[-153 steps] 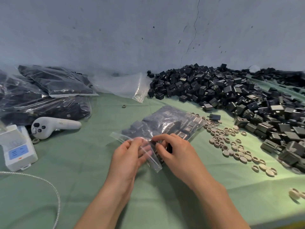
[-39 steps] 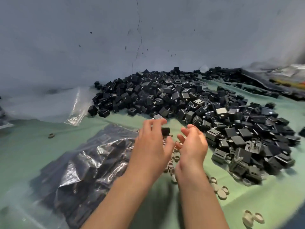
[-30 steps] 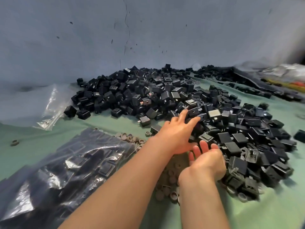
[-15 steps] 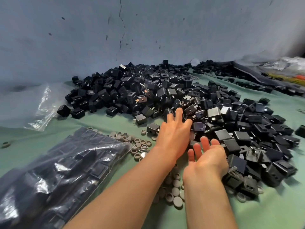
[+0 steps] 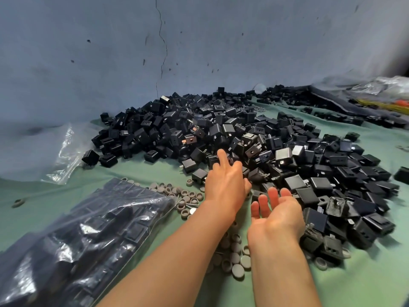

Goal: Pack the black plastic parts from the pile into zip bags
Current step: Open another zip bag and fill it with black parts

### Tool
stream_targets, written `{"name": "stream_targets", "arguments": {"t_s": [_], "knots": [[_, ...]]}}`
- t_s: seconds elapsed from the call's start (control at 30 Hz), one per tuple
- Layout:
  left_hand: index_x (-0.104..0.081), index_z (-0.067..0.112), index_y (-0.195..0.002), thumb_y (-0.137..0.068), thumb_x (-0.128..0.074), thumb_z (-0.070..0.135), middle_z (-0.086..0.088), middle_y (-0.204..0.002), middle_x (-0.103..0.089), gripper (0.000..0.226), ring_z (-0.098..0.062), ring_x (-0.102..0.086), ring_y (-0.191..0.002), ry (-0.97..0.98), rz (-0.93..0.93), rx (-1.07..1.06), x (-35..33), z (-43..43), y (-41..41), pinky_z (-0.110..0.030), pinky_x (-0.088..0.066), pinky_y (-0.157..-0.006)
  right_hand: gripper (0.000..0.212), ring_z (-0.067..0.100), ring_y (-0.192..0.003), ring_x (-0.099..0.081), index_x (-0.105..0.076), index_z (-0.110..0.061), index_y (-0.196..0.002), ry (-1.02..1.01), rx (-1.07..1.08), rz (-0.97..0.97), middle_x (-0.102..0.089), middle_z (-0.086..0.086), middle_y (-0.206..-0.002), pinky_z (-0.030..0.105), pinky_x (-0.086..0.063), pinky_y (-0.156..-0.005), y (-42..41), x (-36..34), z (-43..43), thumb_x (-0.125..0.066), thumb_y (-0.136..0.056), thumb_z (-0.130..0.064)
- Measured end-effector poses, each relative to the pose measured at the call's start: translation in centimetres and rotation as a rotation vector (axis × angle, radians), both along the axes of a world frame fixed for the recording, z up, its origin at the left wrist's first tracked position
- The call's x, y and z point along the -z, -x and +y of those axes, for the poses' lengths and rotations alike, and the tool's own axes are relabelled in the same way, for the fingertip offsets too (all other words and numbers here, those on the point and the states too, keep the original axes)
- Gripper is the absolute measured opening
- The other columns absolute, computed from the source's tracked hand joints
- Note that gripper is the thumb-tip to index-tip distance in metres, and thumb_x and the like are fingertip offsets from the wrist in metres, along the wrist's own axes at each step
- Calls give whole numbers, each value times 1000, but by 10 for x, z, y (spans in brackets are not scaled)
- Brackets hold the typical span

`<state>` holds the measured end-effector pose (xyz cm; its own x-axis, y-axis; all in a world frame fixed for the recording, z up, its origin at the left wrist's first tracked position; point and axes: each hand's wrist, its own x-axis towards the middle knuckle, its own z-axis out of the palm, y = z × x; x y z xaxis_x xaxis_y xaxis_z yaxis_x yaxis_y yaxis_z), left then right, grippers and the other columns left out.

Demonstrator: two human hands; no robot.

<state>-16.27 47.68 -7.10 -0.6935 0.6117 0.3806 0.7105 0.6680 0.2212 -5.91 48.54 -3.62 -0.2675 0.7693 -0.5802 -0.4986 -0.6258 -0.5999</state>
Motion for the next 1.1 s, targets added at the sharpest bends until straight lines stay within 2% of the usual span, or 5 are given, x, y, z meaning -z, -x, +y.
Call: {"name": "stream_targets", "arguments": {"t_s": [0.57,0.7,0.8,0.93,1.1], "knots": [[-56,15,-114,-95,-58,44,-9,-135,-29,34,-31,-58,-94,-103,-89,-57,-4,-2,2,-40,-52,-71,26,12,-74,-57,-62,-24,-92,64,-113,69,-63,-5,-88,27,-42,-63,-1,-6,-4,-41,-97,-10],[-61,23,-94,-90,-61,48,-6,-119,-45,26,-15,-60,-82,-644,-512,-32,-37,-24,12,-21,-48,-69,26,12,-71,-56,-60,-23,-89,37,-164,99,-61,-4,-84,27,-42,-63,4,-9,-9,-40,-97,-9],[-58,18,-85,-88,-67,44,-8,-83,-61,28,-22,-62,-66,-1068,-1194,-32,-68,-49,17,-30,-51,-63,24,14,-74,-57,-61,-22,-91,9,-256,109,-62,-2,-88,27,-43,-65,9,-12,-20,-41,-98,-11],[-57,9,-99,-88,-71,36,-11,-69,-67,32,-23,-65,-63,-1212,-1513,64,-74,-82,9,-34,-59,-63,22,16,-84,-61,-63,-21,-97,-31,-373,140,-64,1,-98,29,-45,-71,8,-15,-36,-42,-99,-14],[-58,8,-107,-86,-72,33,-16,-109,-63,35,-20,-63,-71,-1448,-1802,327,-72,-112,-9,-32,-56,-63,26,21,-110,-59,-63,-20,-115,-80,-510,233,-64,4,-120,37,-43,-87,0,-21,-51,-43,-99,-24]]}}
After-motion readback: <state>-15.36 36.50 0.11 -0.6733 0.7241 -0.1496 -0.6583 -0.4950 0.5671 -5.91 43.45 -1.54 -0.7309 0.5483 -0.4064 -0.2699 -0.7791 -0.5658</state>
